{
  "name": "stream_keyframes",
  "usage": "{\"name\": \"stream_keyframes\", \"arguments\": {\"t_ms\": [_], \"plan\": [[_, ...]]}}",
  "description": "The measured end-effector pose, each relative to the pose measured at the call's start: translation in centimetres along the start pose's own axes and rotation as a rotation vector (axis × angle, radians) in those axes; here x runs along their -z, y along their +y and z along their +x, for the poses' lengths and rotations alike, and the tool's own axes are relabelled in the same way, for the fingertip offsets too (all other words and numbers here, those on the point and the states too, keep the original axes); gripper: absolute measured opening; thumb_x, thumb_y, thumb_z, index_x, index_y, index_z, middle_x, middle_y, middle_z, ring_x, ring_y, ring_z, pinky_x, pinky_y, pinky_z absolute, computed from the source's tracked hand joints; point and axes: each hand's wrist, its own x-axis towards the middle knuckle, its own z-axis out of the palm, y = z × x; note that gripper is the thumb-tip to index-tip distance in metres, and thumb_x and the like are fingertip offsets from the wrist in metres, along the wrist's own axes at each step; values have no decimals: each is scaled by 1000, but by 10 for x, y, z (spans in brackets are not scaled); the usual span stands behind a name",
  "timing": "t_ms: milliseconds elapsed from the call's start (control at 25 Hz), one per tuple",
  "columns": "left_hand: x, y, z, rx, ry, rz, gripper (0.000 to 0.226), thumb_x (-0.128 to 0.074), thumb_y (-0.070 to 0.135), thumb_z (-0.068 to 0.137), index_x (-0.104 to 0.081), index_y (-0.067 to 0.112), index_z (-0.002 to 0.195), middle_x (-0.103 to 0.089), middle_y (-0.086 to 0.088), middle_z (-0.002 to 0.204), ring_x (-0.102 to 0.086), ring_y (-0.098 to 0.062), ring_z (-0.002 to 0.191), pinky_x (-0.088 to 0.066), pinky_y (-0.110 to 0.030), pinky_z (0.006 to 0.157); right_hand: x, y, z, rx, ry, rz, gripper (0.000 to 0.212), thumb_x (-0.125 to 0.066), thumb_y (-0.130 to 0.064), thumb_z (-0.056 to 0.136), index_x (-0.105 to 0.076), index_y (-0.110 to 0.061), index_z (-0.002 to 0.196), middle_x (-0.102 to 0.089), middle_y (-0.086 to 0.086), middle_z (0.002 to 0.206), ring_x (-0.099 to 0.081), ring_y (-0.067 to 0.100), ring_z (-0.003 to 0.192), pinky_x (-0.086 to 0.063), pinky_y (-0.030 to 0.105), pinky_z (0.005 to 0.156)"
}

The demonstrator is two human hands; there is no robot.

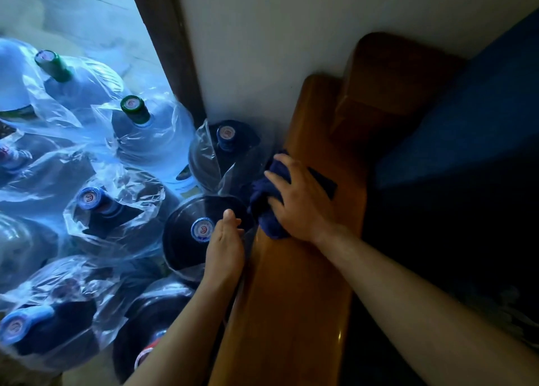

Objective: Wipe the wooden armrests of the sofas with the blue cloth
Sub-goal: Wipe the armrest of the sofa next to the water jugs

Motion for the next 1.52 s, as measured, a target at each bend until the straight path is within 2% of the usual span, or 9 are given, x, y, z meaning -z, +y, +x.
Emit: {"name": "stream_keyframes", "arguments": {"t_ms": [200, 360, 520, 640, 840, 1040, 1160, 1360, 1520], "plan": [[-2, 8, 0, -53, -124, 96, 58, -25, 58, 105, -73, 29, 90, -75, 0, 91, -70, -15, 89, -55, -44, 91, 27, 42, 124, -323, -125, -266, 70, -44, -46, 92, -40, -22, 157, -10, 13, 171, -4, 41, 157, -7, 52, 128], [6, -7, -4, -66, -137, 112, 61, -27, 56, 106, -79, 28, 91, -80, 3, 84, -73, -9, 80, -56, -41, 86, 26, 37, 158, -498, -106, -321, 68, -49, -44, 93, -44, -14, 153, -7, 11, 172, 0, 45, 157, -5, 55, 127], [22, -19, -15, 13, -93, 71, 62, -33, 52, 107, -79, 16, 85, -79, -8, 89, -73, -26, 88, -57, -54, 92, 14, 6, 49, 67, -210, -261, 58, -39, -45, 89, -67, -22, 134, -48, 1, 157, -24, 31, 154, -9, 49, 128], [33, -33, -26, 35, -76, 81, 63, -34, 53, 106, -79, 17, 80, -79, -6, 85, -73, -25, 84, -58, -54, 90, 26, 27, -8, 492, -335, -194, 52, -47, -47, 93, -62, -25, 137, -52, -3, 152, -32, 25, 152, -12, 40, 128], [57, -70, -58, 31, -40, 125, 65, -33, 59, 102, -82, 27, 75, -81, 3, 79, -74, -14, 73, -56, -40, 75, 38, 18, 73, -174, -134, -319, 49, -46, -39, 96, -65, -13, 132, -49, 13, 152, -29, 36, 149, -19, 47, 124], [87, -118, -122, 69, 114, 273, 62, -34, 45, 107, -73, 9, 76, -80, -6, 84, -73, -29, 88, -46, -39, 72, -20, -99, -112, 398, -341, -141, 47, -53, -50, 82, -75, -17, 107, -73, 6, 114, -56, 32, 121, -28, 50, 120], [109, -150, -152, 136, 213, 309, 71, -28, 54, 101, -74, 12, 68, -79, -3, 79, -70, -29, 86, -45, -39, 75, -16, -102, -162, 707, -461, -200, 56, -49, -54, 89, -65, -22, 132, -63, 4, 137, -50, 32, 136, -23, 48, 124], [139, -192, -197, 211, 196, 293, 75, -21, 61, 95, -77, 31, 55, -75, 1, 68, -69, -24, 77, -53, -41, 82, -13, -122, -93, 87, -287, -392, 49, -44, -47, 95, -74, -13, 115, -69, 10, 123, -50, 34, 125, -25, 48, 118], [172, -220, -211, 268, 250, 303, 78, -21, 59, 97, -76, 9, 75, -77, -19, 86, -68, -40, 91, -51, -45, 90, -61, -238, -257, 306, -451, -157, 39, -57, -44, 85, -78, -14, 98, -75, 9, 102, -63, 36, 107, -39, 50, 109]]}}
